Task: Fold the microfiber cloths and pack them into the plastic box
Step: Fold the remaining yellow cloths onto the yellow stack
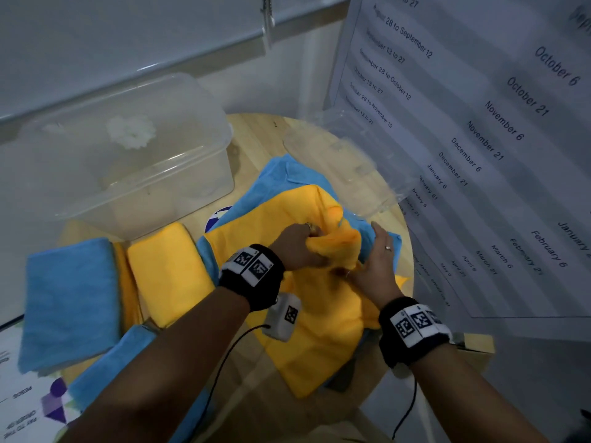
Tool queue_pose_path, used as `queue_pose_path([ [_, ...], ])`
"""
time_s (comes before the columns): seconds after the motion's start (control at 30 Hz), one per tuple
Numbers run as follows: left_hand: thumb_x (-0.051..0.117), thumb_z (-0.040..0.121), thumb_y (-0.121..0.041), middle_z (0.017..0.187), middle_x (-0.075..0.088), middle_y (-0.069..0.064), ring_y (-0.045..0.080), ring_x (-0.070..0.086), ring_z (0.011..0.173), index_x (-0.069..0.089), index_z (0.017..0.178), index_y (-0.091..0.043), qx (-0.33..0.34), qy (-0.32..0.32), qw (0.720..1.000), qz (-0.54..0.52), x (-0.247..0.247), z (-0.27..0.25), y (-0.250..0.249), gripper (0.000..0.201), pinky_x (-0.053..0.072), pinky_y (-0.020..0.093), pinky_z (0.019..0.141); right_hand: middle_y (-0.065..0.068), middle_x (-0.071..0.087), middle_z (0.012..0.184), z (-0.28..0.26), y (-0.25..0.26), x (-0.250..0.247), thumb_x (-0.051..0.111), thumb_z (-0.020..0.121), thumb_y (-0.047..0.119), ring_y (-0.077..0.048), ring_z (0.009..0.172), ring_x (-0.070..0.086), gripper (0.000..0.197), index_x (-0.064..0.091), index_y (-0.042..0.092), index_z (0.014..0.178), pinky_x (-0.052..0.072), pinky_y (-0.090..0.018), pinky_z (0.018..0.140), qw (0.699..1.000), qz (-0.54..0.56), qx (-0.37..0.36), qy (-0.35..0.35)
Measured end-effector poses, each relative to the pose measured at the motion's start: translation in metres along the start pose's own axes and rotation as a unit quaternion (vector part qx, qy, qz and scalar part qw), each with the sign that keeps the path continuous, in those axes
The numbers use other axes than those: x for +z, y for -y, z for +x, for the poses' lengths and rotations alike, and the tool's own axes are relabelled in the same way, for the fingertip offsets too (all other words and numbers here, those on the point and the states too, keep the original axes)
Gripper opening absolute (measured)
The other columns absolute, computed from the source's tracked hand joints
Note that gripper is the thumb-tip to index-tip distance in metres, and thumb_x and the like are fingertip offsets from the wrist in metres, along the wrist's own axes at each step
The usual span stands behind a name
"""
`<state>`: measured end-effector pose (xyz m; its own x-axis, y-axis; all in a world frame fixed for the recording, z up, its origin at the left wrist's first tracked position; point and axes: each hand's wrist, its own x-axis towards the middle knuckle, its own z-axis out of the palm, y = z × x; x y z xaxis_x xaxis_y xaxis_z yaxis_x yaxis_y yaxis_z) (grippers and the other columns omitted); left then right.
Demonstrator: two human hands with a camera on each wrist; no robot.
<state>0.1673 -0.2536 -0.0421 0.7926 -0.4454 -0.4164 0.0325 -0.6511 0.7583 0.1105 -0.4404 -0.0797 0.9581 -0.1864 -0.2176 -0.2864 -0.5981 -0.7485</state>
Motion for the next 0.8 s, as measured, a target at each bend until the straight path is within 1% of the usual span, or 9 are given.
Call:
queue_pose_path([
  [0.07,0.08,0.061,-0.026,0.085,0.064,0.003,0.012,0.058,0.077,0.063,0.078,-0.016,0.059,0.016,0.997,-0.047,-0.013,-0.027,-0.013,0.027,0.043,0.03,0.071,-0.004,0.02,0.151,0.007,0.014,-0.013,0.09,0.053,0.027,-0.023,0.137,0.025,0.123,0.011,0.025,0.146,0.029,-0.04,0.112,0.994,0.08,-0.019,0.071],
  [0.13,0.081,0.066,-0.02,0.09,0.068,0.005,0.012,0.061,0.083,0.066,0.087,-0.008,0.085,0.035,0.993,-0.067,-0.032,-0.055,-0.021,0.028,0.048,0.027,0.076,0.004,0.03,0.144,0.007,0.034,-0.021,0.089,0.057,0.02,-0.017,0.133,0.031,0.105,0.023,0.039,0.137,0.033,-0.033,0.11,0.973,0.081,-0.056,0.208],
  [0.2,0.078,0.073,-0.018,0.094,0.069,0.002,0.01,0.063,0.089,0.067,0.093,-0.012,0.086,0.044,0.99,-0.107,-0.053,-0.08,-0.02,0.024,0.05,0.021,0.081,0.011,0.05,0.126,0.004,0.05,-0.019,0.085,0.064,0.015,-0.01,0.12,0.047,0.075,0.043,0.038,0.121,0.041,-0.024,0.102,0.944,0.022,-0.095,0.316],
  [0.3,0.075,0.076,-0.014,0.103,0.067,0.005,0.011,0.065,0.094,0.063,0.102,-0.008,0.037,0.003,0.981,-0.188,-0.086,-0.111,-0.011,0.029,0.055,0.023,0.083,0.018,0.063,0.116,-0.007,0.074,-0.006,0.085,0.065,0.025,-0.004,0.108,0.059,0.06,0.059,0.032,0.118,0.048,-0.034,0.096,0.919,0.061,-0.056,0.385],
  [0.43,0.067,0.082,-0.006,0.111,0.056,-0.006,-0.007,0.059,0.089,0.053,0.112,-0.027,-0.021,-0.117,0.976,-0.18,-0.128,-0.142,0.018,0.039,0.051,0.01,0.074,0.003,0.064,0.121,-0.026,0.11,0.026,0.074,0.07,0.03,-0.014,0.104,0.065,0.055,0.055,0.025,0.121,0.055,-0.035,0.088,0.872,0.218,0.002,0.438],
  [0.53,0.066,0.085,-0.023,0.135,0.045,-0.004,0.015,0.05,0.117,0.043,0.128,-0.041,-0.12,-0.13,0.976,-0.127,-0.156,-0.155,0.047,0.052,0.046,0.028,0.089,0.005,0.056,0.129,-0.038,0.131,0.063,0.061,0.086,0.029,-0.018,0.114,0.058,0.055,0.038,0.022,0.136,0.053,-0.028,0.087,0.858,0.212,-0.013,0.468],
  [0.6,0.063,0.087,-0.029,0.141,0.04,0.002,0.024,0.042,0.127,0.038,0.135,-0.035,-0.194,-0.119,0.973,-0.023,-0.169,-0.155,0.07,0.054,0.041,0.033,0.094,0.004,0.047,0.133,-0.04,0.14,0.091,0.056,0.092,0.029,-0.019,0.117,0.053,0.058,0.026,0.023,0.141,0.052,-0.02,0.08,0.861,0.179,-0.017,0.475],
  [0.7,0.054,0.093,-0.027,0.133,0.048,0.012,0.028,0.047,0.122,0.038,0.136,-0.023,-0.262,-0.096,0.956,0.094,-0.178,-0.143,0.099,0.046,0.039,0.033,0.093,0.002,0.038,0.138,-0.04,0.144,0.129,0.059,0.091,0.026,-0.02,0.115,0.048,0.072,0.01,0.033,0.144,0.054,-0.024,0.073,0.855,0.183,0.003,0.486],
  [0.8,0.042,0.095,-0.009,0.083,0.053,0.009,0.025,0.052,0.075,0.042,0.114,-0.017,-0.284,-0.062,0.938,0.187,-0.181,-0.13,0.12,0.02,0.039,0.031,0.064,-0.001,0.034,0.14,-0.041,0.141,0.159,0.059,0.09,0.009,-0.027,0.116,0.049,0.083,0.003,0.049,0.138,0.058,-0.031,0.067,0.846,0.208,-0.013,0.491],
])
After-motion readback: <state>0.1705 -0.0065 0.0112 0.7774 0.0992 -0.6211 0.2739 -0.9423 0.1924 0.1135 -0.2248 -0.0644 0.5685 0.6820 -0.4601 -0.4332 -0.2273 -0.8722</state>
